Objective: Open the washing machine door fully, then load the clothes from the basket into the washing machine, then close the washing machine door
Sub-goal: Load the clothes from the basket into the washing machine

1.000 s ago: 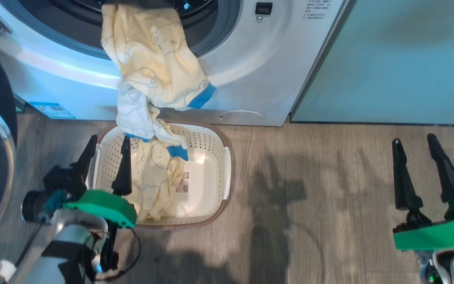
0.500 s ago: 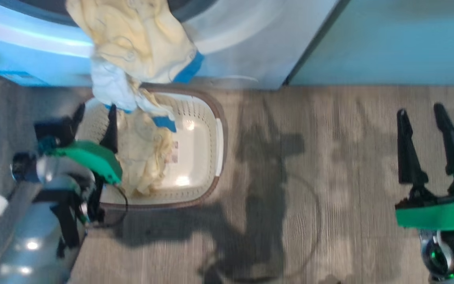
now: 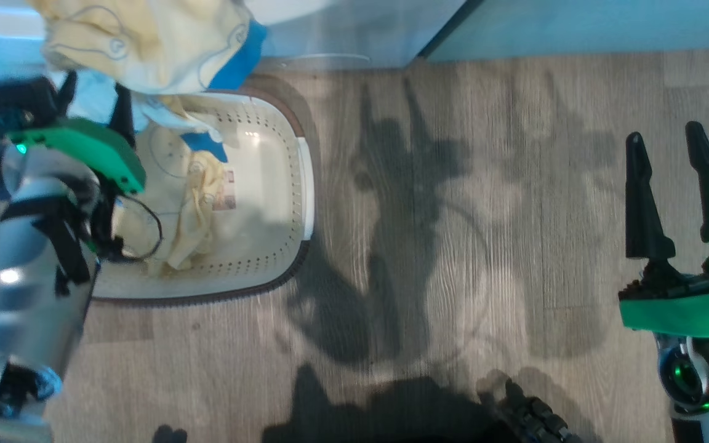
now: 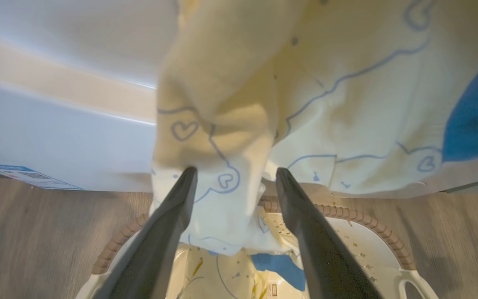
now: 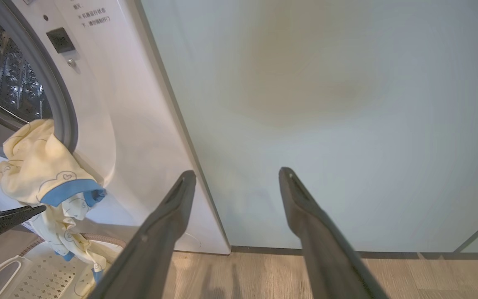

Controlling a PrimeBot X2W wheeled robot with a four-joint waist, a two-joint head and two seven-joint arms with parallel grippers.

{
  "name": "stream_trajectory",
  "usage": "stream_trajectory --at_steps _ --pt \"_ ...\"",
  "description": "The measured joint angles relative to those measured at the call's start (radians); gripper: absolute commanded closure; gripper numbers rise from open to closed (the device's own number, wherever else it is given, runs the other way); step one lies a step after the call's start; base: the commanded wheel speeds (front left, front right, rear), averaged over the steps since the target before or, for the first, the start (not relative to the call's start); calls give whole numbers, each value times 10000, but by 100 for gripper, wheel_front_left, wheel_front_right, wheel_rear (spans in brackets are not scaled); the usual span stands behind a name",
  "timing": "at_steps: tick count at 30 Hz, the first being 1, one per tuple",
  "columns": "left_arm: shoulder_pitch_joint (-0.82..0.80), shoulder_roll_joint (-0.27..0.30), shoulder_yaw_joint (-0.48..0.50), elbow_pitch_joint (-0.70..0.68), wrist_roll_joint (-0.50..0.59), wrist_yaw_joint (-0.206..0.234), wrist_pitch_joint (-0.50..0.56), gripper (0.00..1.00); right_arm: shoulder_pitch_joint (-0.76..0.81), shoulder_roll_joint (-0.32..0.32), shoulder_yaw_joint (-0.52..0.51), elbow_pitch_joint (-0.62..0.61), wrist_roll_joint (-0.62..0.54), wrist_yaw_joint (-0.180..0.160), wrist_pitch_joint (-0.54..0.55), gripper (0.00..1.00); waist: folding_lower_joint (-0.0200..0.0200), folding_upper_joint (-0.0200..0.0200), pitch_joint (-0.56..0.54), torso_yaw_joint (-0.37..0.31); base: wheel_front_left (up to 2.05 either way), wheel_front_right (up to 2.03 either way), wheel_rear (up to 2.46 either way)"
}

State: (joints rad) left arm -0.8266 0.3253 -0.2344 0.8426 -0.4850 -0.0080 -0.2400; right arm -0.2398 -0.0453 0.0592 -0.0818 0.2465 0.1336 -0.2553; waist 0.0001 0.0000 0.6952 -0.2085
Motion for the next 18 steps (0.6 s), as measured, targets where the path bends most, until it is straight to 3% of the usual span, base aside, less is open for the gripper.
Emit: stream_trajectory --at_steps 10,11,12,14,18 --pt "-1513 40 38 1944 8 -226 -82 0 -366 0 107 -12 90 0 0 0 0 0 502 -239 0 0 0" --pt "-1589 23 40 2090 8 -226 -82 7 -366 0 107 -12 90 0 0 0 -1 0 504 -241 0 0 0" --pt "-1644 17 38 2194 8 -228 -82 53 -366 0 107 -12 90 0 0 0 -1 0 507 -244 0 0 0" --pt "-1726 -23 36 2391 8 -232 -109 100 -368 0 109 -10 90 0 0 0 -1 0 502 -244 0 0 0" --pt "-1860 -171 -6 2685 8 -435 -113 100 -367 0 96 -6 90 0 0 0 -1 0 461 -200 0 0 0"
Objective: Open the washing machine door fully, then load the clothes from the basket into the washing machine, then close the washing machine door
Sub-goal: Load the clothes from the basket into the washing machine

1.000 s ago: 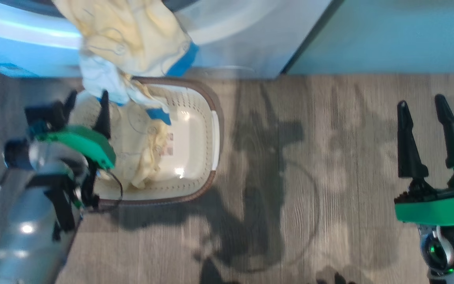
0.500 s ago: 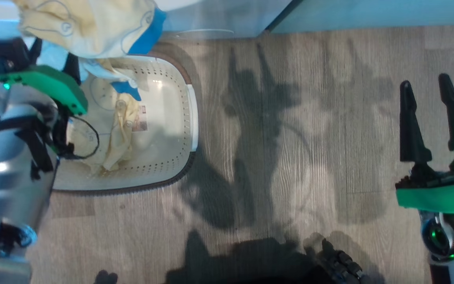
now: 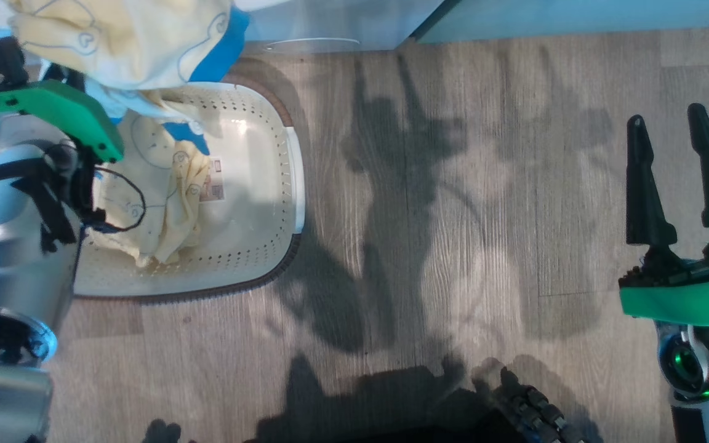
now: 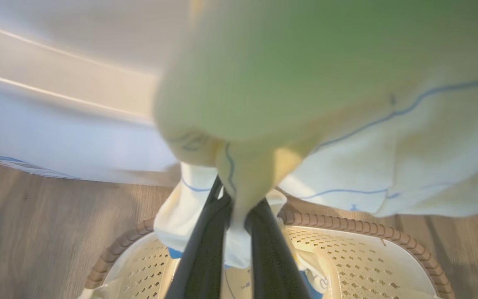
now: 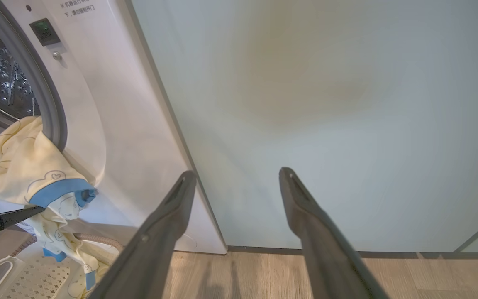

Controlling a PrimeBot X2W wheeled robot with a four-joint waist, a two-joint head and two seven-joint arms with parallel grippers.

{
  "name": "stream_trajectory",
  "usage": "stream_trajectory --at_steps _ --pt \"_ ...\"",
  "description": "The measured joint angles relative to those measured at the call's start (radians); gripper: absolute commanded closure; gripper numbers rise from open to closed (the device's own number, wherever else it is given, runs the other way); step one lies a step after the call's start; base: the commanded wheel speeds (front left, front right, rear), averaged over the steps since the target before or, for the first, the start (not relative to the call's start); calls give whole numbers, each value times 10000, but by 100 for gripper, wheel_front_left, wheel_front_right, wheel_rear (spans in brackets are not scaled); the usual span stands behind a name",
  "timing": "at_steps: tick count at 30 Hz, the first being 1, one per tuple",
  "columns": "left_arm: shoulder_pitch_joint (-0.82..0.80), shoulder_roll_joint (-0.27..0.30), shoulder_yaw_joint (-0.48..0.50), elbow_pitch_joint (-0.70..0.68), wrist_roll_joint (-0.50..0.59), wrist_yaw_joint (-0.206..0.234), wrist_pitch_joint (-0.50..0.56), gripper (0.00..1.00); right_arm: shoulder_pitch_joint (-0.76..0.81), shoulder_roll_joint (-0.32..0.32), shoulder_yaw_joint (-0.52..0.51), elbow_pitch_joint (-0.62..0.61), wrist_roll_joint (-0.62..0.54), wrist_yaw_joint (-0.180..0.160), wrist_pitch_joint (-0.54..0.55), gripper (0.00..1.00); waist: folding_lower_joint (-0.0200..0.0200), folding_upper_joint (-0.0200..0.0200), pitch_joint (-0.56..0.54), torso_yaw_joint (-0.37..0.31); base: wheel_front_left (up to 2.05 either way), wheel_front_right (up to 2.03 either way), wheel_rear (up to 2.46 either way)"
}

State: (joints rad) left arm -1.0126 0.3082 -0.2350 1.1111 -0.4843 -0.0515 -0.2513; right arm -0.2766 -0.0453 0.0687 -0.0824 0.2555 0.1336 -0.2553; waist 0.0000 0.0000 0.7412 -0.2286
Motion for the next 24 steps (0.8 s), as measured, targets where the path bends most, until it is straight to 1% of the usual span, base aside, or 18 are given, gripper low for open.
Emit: stream_trajectory --at_steps 1,2,7,14,17,20,22,24 --pt "-6 -48 -48 17 0 -105 0 100 -1 0 -6 0 0 0 0 0 0 0 -13 27 0 0 0" --pt "-6 -48 -48 17 0 -105 0 100 -1 0 -6 0 0 0 0 0 0 0 -13 27 0 0 0" --pt "-7 -251 -428 12 -12 -593 56 100 6 0 -113 0 -4 0 0 0 0 0 -117 228 0 0 0" --pt "2 -305 -1070 -598 -174 -779 777 100 29 0 -282 27 -19 0 0 0 -1 0 -388 608 0 0 0" --pt "86 -291 -1549 -1551 -700 -779 1404 100 38 -2 -320 42 -19 0 0 0 0 0 -527 737 0 0 0" --pt "326 -111 -2010 -2918 -1524 -779 2171 100 58 -2 -347 94 -2 0 0 0 0 0 -674 851 0 0 0" --pt "584 251 -2290 -3791 -1942 -780 2675 100 70 -2 -357 128 -2 0 0 0 -1 0 -790 905 0 0 0" --pt "887 698 -2368 -4621 -2380 -780 3099 100 77 -2 -357 157 -2 0 0 0 -1 0 -925 941 0 0 0"
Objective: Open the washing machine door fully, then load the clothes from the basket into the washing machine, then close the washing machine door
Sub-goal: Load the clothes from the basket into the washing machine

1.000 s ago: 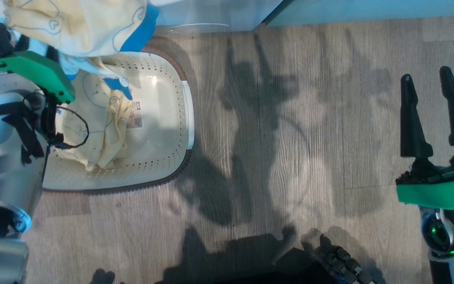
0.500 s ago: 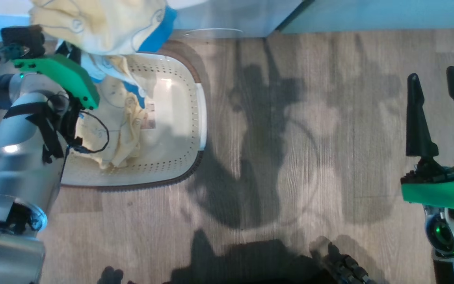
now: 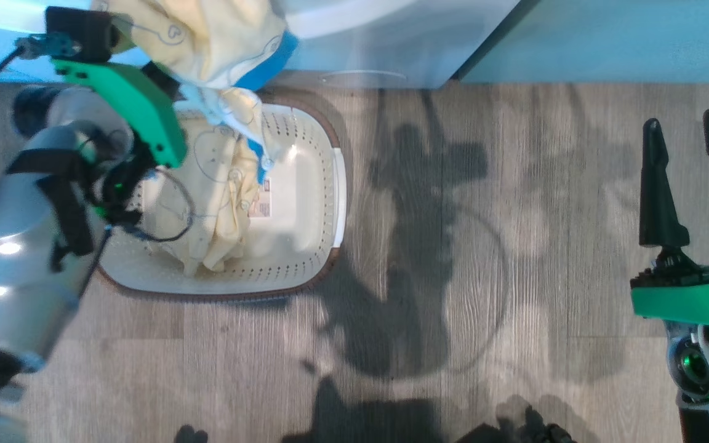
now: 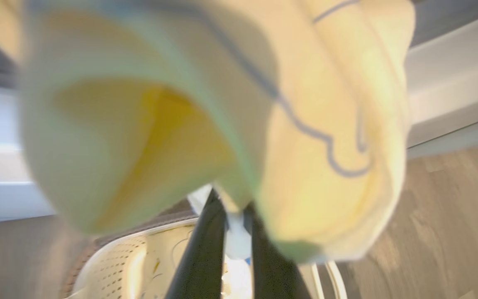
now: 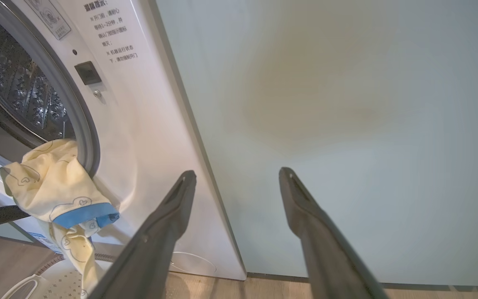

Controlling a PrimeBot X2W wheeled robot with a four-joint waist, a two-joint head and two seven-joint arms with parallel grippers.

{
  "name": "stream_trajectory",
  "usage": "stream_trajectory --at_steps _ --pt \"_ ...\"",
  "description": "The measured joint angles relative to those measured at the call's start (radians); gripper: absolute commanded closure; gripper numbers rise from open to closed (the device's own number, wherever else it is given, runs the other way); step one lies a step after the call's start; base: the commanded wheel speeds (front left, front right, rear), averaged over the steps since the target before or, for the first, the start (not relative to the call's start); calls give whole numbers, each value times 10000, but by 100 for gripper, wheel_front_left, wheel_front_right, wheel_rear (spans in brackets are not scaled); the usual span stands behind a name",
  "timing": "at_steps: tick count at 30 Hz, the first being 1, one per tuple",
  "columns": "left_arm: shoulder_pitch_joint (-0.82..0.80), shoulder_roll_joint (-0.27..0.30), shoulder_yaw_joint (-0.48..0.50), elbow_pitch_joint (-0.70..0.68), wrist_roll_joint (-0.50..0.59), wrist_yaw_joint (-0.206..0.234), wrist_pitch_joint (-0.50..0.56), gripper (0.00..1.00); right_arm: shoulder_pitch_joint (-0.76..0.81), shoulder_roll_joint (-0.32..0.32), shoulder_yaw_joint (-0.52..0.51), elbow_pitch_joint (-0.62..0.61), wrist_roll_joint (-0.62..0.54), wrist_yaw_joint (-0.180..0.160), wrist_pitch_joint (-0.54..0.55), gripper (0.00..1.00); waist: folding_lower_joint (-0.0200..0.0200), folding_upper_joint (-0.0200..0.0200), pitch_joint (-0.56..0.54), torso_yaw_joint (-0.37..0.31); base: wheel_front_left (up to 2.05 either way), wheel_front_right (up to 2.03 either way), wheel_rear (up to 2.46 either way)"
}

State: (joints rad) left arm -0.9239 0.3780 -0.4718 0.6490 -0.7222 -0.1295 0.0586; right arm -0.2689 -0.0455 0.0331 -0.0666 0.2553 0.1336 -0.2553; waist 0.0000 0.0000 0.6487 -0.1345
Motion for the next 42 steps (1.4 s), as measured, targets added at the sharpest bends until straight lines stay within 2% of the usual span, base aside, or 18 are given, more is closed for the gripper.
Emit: stream_trajectory --at_steps 6,12,15,24,32,42 --pt "551 1101 8 -2040 -485 127 1183 100 276 0 15 61 111 0 2 0 0 0 -419 -24 0 0 0" --pt "622 2027 539 -3799 -635 1016 2048 100 384 0 130 82 464 0 0 0 -1 0 -586 -388 0 0 0" --pt "579 2314 583 -4100 -593 1300 2426 100 383 0 211 82 633 0 0 0 -1 0 -558 -597 0 0 0" --pt "-943 2711 882 -3676 -426 1682 2993 100 353 2 412 67 1097 0 0 0 1 0 -115 -1201 0 0 0" --pt "-2271 2851 1137 -2752 -153 1678 3007 100 248 4 614 25 1498 0 0 0 1 0 386 -1672 0 0 0" --pt "-4318 3375 1434 -1442 846 1745 1544 100 -153 6 972 -52 1906 0 0 0 2 0 1233 -2358 0 0 0"
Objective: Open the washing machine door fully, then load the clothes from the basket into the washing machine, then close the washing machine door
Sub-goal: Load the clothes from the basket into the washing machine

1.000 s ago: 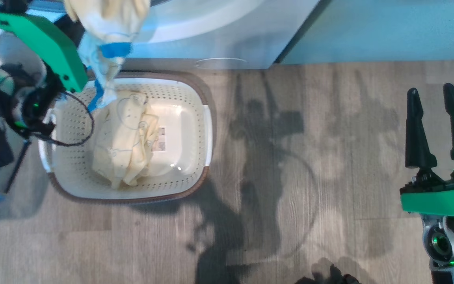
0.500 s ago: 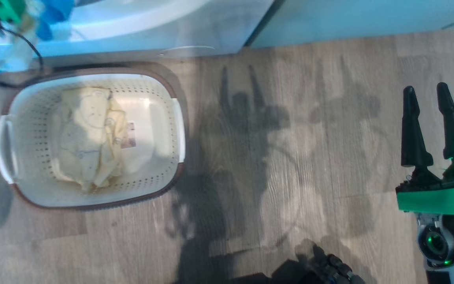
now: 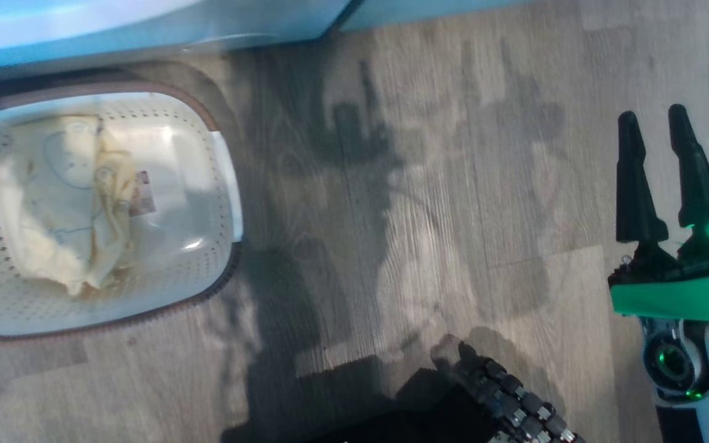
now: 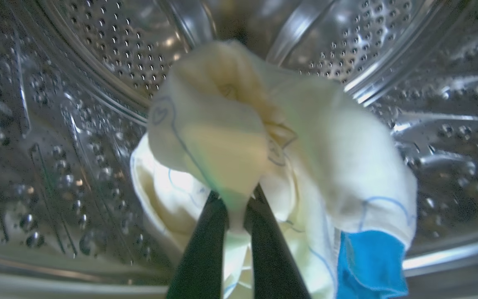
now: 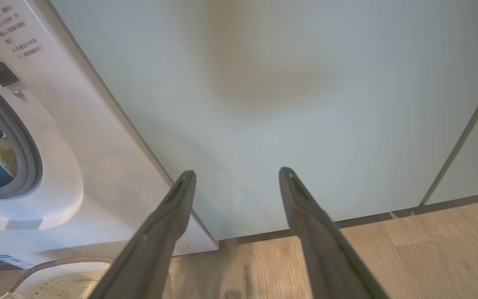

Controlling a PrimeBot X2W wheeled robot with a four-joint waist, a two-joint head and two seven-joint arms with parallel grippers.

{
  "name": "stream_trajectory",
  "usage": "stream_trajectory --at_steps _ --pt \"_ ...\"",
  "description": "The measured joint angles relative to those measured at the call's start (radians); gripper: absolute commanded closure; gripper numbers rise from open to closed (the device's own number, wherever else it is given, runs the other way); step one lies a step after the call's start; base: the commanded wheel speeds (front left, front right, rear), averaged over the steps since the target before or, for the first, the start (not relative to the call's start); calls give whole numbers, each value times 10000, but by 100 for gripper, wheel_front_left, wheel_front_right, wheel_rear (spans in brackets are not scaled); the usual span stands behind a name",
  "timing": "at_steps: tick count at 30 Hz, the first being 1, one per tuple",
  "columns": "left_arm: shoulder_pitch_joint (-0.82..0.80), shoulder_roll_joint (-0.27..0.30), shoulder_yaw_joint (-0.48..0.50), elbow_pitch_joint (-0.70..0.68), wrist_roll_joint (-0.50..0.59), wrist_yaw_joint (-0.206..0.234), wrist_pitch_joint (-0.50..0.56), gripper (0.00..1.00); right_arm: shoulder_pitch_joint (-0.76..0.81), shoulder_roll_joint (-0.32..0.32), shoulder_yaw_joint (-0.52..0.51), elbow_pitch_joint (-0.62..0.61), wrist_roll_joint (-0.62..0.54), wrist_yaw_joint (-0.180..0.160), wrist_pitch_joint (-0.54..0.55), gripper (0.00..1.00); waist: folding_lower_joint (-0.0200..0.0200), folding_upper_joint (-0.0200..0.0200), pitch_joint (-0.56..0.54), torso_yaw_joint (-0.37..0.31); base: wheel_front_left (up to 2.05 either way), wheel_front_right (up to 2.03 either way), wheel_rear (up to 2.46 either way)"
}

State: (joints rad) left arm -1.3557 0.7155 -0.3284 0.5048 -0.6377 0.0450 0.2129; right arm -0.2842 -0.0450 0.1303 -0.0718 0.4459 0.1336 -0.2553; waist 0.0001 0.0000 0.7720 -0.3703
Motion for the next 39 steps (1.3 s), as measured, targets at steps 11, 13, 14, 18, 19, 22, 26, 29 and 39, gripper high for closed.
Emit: stream_trajectory --at_steps 11,13,14,18,19,22,26,29,39 --pt "-2034 63 -554 1588 1582 -249 -2057 100 -311 0 196 -19 44 0 0 0 0 0 552 -484 0 0 0" --pt "-2427 59 -656 1774 1870 -242 -2592 100 -315 0 228 -19 44 0 0 0 0 0 617 -524 0 0 0" --pt "-2591 54 -679 1856 2040 -240 -2867 100 -317 0 251 -19 44 0 0 0 0 0 645 -543 0 0 0" --pt "-3076 -23 -813 2449 2314 -245 -3352 100 -318 0 305 -19 42 0 0 0 -2 0 708 -603 0 0 0" --pt "-3121 -52 -880 2635 2314 -245 -3354 100 -318 0 305 -19 42 0 0 0 -1 0 717 -601 0 0 0" --pt "-3109 -221 -915 3346 2128 -393 -3058 100 -321 2 305 -21 42 0 0 0 -1 0 738 -568 0 0 0" --pt "-3095 -476 -867 4073 1722 -523 -2568 100 -322 2 293 -21 36 0 0 0 -1 0 732 -462 0 0 0" --pt "-3090 -681 -784 4502 1488 -596 -2245 100 -330 2 282 -21 12 0 0 0 -1 0 698 -349 0 0 0" --pt "-2974 -1235 -616 5085 1049 -481 -2313 0 -519 0 205 12 -362 0 0 0 -1 0 430 52 0 0 0"
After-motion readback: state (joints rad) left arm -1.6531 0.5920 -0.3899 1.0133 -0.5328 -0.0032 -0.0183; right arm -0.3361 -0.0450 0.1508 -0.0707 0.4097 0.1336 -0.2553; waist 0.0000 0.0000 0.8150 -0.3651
